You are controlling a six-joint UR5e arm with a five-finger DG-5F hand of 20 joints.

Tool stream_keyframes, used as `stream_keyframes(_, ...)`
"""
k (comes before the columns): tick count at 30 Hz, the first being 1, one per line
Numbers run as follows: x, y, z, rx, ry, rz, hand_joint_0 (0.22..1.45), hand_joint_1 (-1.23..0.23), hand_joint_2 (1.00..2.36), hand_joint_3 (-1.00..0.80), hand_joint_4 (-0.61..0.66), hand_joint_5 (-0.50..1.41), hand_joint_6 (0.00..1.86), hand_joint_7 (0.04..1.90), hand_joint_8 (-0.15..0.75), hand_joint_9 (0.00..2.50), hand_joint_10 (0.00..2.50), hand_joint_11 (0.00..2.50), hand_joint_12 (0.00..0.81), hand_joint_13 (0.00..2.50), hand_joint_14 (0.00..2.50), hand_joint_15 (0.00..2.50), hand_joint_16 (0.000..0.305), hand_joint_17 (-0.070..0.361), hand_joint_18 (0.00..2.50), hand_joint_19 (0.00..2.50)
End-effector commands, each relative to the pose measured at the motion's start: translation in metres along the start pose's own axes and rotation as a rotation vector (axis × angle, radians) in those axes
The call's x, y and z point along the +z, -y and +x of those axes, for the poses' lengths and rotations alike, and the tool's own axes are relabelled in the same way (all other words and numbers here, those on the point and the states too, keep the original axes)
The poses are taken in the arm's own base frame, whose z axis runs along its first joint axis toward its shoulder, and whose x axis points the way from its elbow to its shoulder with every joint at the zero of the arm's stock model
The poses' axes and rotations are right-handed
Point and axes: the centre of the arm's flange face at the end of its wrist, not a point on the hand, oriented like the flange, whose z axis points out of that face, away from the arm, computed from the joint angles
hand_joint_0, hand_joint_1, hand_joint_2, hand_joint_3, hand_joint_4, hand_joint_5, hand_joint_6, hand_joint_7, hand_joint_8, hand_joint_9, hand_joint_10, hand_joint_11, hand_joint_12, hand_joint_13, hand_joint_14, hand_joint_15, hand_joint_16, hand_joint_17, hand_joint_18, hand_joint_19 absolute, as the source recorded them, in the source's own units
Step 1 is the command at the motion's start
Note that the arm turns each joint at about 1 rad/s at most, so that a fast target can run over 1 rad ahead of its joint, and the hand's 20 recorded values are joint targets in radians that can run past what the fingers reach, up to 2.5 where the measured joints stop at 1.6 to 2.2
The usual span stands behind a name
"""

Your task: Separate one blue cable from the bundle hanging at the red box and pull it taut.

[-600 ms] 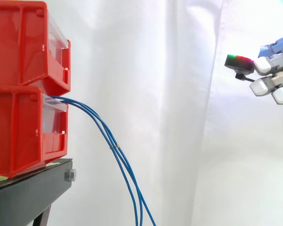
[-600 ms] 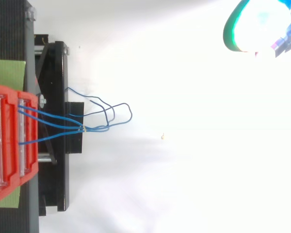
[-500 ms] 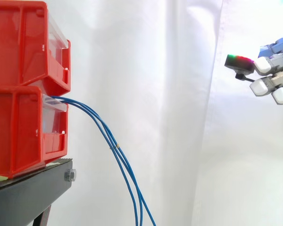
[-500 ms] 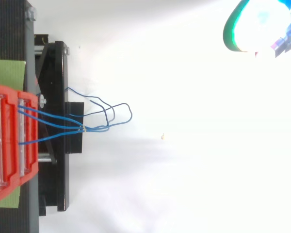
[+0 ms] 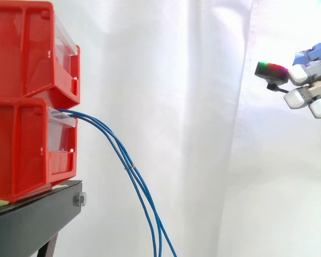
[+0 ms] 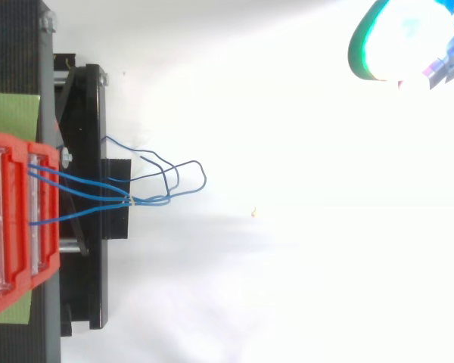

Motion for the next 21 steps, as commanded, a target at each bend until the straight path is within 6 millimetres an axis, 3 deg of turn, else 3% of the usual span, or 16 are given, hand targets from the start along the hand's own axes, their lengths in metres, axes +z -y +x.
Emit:
stream_keyframes(1, 0.0, 0.001, 0.0, 0.0, 0.0, 0.001, 0.54, -0.55, 1.01, -0.43, 0.25, -0.2, 0.5, 0.9, 0.352, 0.71, 0.01, 0.43, 0.377, 0.58, 0.01, 0.3, 0.052, 0.116, 0.56, 0.46)
stream_keyframes(8, 0.0, 0.001, 0.004, -0.019, -0.007, 0.003, 0.54, -0.55, 1.01, -0.43, 0.25, -0.2, 0.5, 0.9, 0.355, 0.71, 0.01, 0.44, 0.378, 0.58, 0.01, 0.3, 0.051, 0.116, 0.56, 0.47)
stream_keyframes(13, 0.002, 0.004, 0.008, -0.144, 0.0, -0.003, 0.54, -0.55, 1.01, -0.43, 0.25, -0.2, 0.5, 0.9, 0.355, 0.71, 0.01, 0.44, 0.378, 0.58, 0.01, 0.29, 0.052, 0.116, 0.56, 0.46)
stream_keyframes(16, 0.011, 0.014, 0.011, -0.192, 0.024, -0.013, 0.54, -0.55, 1.01, -0.43, 0.24, -0.2, 0.5, 0.9, 0.352, 0.71, 0.01, 0.44, 0.38, 0.58, 0.01, 0.29, 0.052, 0.116, 0.55, 0.44)
stream_keyframes(21, 0.033, 0.041, 0.022, -0.194, 0.019, -0.031, 0.52, -0.59, 1.0, -0.45, 0.22, -0.22, 0.5, 0.89, 0.327, 0.52, 0.01, 0.27, 0.365, 0.34, 0.0, 0.13, 0.047, 0.106, 0.28, 0.17)
